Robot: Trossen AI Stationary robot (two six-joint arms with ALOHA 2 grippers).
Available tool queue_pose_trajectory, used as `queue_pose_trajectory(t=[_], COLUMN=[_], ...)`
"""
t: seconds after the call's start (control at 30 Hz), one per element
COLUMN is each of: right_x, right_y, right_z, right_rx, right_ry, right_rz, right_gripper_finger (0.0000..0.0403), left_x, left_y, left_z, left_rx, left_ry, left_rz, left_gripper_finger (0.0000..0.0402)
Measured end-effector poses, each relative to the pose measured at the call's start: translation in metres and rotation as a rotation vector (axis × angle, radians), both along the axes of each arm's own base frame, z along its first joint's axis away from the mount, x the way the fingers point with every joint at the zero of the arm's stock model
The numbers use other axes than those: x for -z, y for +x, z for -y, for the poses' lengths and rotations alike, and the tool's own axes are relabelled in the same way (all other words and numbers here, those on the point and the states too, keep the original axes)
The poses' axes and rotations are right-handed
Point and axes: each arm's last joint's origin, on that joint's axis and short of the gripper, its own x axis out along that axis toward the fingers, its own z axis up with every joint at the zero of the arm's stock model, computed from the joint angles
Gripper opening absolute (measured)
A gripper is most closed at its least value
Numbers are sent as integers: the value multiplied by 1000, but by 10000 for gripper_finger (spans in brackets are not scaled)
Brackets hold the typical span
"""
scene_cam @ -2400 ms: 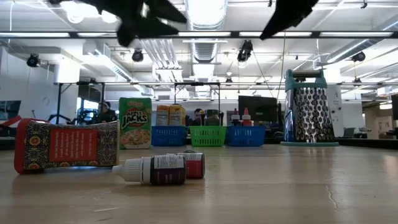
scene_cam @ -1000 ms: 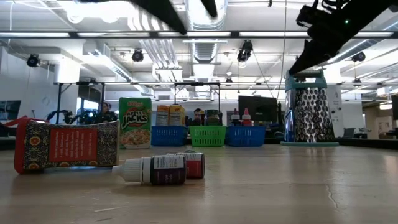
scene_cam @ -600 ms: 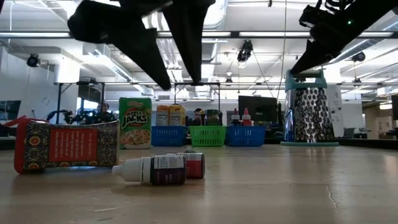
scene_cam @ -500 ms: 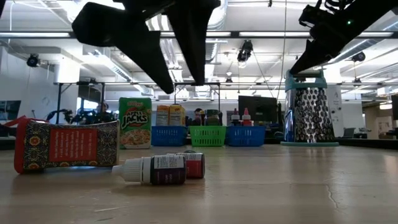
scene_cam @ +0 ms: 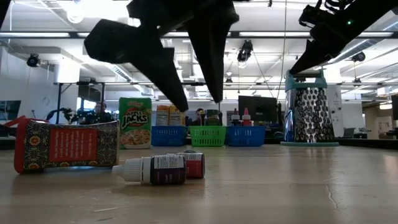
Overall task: Pick & Place Kitchen Items
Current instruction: Put the top small purple food bottle coloring into the right blue bin
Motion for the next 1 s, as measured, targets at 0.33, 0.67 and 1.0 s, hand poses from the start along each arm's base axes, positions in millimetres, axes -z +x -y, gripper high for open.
queue_pose_trajectory(t=[0.33, 0.67, 1.0], right_x=[0, 0, 0], right_y=[0, 0, 0], right_z=[0, 0, 0], right_rx=[0, 0, -2], right_ry=[0, 0, -3], right_rz=[0, -1, -3], right_gripper_finger=[8, 8, 8], left_x=[17, 27, 41], left_y=[7, 4, 1], left_z=[5, 5, 4], left_rx=[8, -12, -27], left_ry=[-46, -71, -77], left_rz=[-14, -49, -57], left_gripper_finger=[195, 195, 195])
